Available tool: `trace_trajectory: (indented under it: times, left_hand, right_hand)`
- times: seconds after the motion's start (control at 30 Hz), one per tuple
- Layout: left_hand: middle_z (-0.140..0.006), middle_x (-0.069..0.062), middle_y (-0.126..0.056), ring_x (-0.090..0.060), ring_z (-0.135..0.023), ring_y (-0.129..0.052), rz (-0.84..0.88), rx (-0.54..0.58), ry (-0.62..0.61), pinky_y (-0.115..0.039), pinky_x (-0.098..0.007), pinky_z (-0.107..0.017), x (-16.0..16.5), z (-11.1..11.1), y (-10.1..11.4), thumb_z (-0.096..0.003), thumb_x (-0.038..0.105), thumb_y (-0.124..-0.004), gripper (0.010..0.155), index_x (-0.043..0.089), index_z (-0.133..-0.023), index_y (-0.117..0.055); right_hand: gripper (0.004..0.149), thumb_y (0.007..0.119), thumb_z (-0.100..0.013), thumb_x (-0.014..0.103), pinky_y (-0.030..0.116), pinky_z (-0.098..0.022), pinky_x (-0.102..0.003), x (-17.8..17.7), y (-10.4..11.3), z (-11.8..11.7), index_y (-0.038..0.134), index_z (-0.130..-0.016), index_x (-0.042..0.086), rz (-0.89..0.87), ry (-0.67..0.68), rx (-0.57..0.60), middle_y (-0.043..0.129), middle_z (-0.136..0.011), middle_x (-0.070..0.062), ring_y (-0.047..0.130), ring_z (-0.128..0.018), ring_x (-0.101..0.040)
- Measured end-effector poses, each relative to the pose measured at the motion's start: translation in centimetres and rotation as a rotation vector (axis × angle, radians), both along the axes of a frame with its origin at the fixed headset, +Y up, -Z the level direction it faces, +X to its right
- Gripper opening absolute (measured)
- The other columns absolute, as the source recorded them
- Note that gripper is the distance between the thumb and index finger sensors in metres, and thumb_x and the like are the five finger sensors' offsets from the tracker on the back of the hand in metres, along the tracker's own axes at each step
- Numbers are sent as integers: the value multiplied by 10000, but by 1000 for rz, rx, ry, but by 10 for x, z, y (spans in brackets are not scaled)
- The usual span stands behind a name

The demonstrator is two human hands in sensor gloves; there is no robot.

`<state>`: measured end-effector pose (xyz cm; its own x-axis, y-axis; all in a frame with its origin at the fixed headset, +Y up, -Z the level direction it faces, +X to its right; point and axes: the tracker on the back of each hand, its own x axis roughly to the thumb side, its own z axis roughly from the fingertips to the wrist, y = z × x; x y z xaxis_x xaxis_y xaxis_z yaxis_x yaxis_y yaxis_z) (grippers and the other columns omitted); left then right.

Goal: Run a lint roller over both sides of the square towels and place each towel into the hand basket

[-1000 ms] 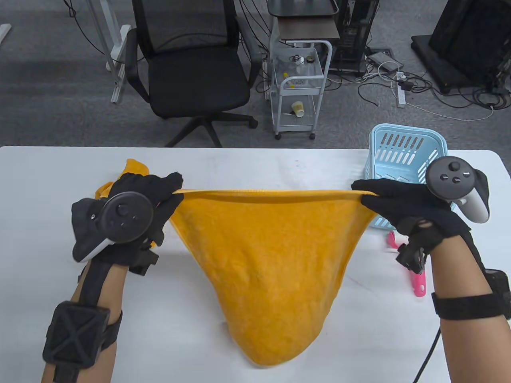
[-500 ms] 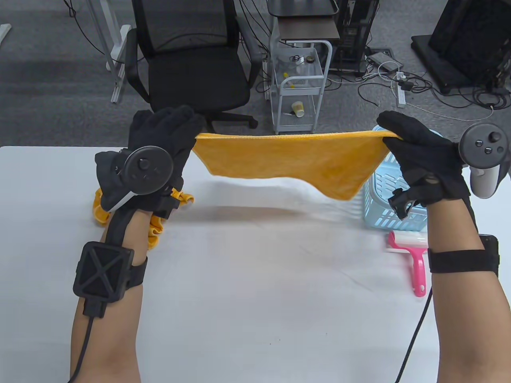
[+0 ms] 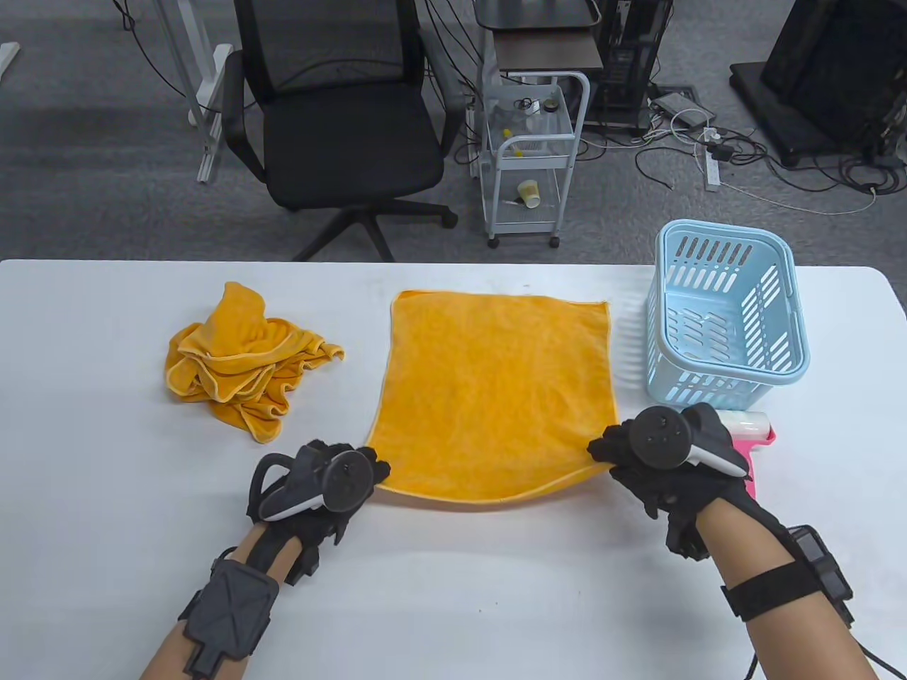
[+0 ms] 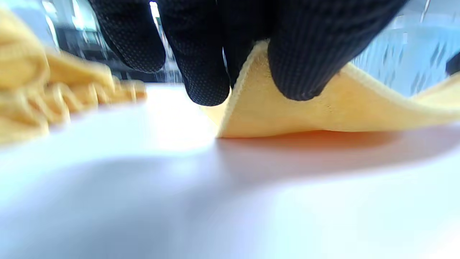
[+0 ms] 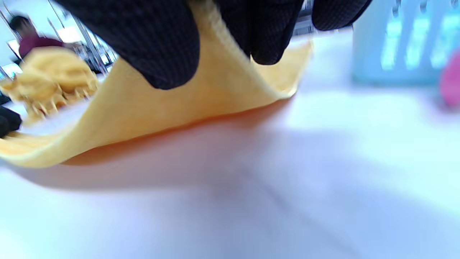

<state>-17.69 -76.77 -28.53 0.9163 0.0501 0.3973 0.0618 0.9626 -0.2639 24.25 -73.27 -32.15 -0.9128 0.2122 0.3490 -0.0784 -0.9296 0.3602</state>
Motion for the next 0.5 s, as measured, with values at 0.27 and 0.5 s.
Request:
trace_trajectory:
  times: [0.27, 0.5]
  left_hand:
    - [-1136, 2, -703, -363, -1014, -811, -113, -176, -87, -619, -652, -734, 9, 40, -5, -482, 476, -817, 434, 361, -900, -826]
    - [-1161, -28, -670, -404, -1035, -781, -17, -242, -76, -604, -668, -731, 9, 43, 7, -449, 619, -743, 567, 369, -957, -775]
  right_hand:
    - [666, 809, -468, 634, 487, -695, -703, 20, -34, 37, 801, -989, 219, 132, 26, -224, 511, -1162, -107, 480, -1073, -442]
    - [707, 795, -466, 630, 485, -698, -700, 29, -16, 50, 714, -1046, 233, 45, -52, -108, 524, -1157, -141, 462, -1074, -443]
